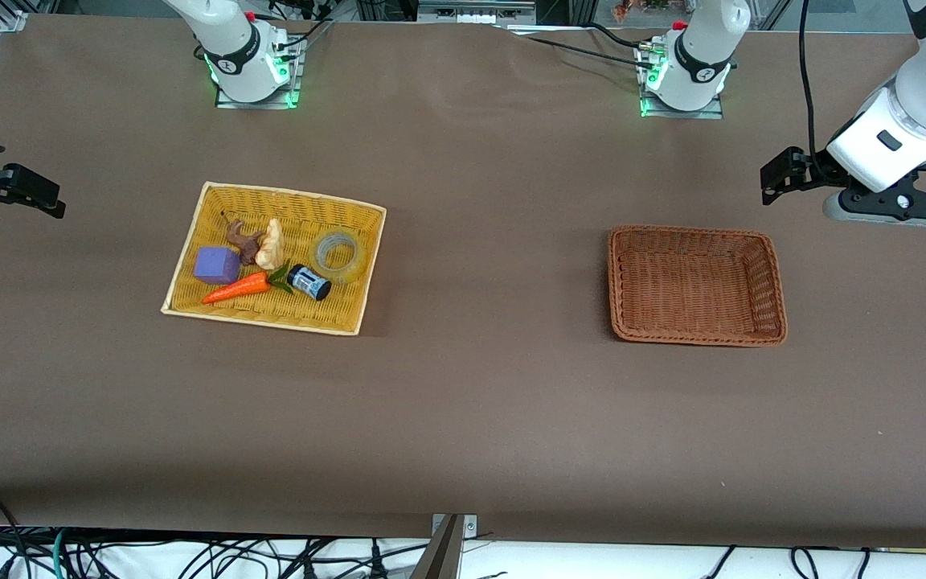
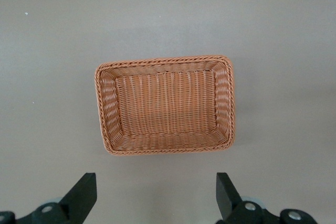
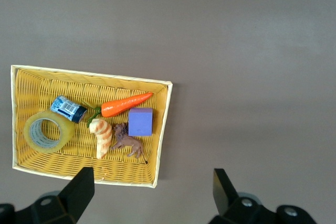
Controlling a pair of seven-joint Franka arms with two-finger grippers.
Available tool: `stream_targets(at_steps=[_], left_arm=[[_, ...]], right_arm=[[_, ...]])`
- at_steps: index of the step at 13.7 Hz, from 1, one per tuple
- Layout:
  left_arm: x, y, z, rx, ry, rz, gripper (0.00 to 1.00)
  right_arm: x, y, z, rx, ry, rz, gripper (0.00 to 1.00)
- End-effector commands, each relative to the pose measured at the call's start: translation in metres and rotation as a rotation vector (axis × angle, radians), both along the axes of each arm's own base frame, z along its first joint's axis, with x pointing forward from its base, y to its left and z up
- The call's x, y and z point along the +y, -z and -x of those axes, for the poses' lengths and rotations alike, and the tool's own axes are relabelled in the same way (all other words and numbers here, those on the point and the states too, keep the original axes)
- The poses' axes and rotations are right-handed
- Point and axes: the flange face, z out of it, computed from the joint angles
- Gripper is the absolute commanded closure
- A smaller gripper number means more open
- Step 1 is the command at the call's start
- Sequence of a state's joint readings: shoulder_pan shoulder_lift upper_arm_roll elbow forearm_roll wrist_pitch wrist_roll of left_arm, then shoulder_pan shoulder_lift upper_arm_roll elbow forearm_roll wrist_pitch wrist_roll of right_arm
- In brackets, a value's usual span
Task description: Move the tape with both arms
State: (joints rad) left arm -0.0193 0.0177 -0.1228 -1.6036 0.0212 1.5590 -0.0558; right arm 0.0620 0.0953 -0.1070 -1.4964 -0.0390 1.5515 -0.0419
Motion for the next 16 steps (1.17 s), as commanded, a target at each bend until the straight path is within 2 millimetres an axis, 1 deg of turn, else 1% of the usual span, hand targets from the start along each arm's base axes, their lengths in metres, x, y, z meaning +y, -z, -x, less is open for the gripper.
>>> stream_targets(at_steps=[1, 4, 8, 9, 10, 15, 16], left_arm=[[-0.005, -0.010, -0.005, -0.017, 0.002, 0.021, 0.00], [-0.003, -0.011, -0.006, -0.020, 0.000, 0.022, 0.00], [-0.006, -0.011, -0.006, -0.020, 0.005, 0.022, 0.00], [-0.006, -0.012, -0.006, -0.021, 0.003, 0.022, 0.00], [-0.006, -0.012, -0.006, -0.021, 0.005, 0.021, 0.00], [-0.006, -0.011, -0.006, -0.020, 0.005, 0.022, 0.00], [-0.006, -0.012, -0.006, -0.021, 0.003, 0.021, 0.00]], right_arm=[[-0.001, -0.006, -0.003, -0.008, 0.002, 0.000, 0.00], [-0.001, -0.006, -0.003, -0.008, -0.003, 0.000, 0.00], [-0.002, -0.008, -0.002, -0.012, -0.005, 0.011, 0.00], [0.003, -0.007, -0.003, -0.010, -0.015, 0.024, 0.00], [0.003, -0.005, -0.003, -0.003, -0.019, 0.044, 0.00], [0.001, -0.001, -0.005, -0.004, -0.015, 0.047, 0.00], [0.000, 0.012, -0.015, -0.006, -0.014, 0.041, 0.00]])
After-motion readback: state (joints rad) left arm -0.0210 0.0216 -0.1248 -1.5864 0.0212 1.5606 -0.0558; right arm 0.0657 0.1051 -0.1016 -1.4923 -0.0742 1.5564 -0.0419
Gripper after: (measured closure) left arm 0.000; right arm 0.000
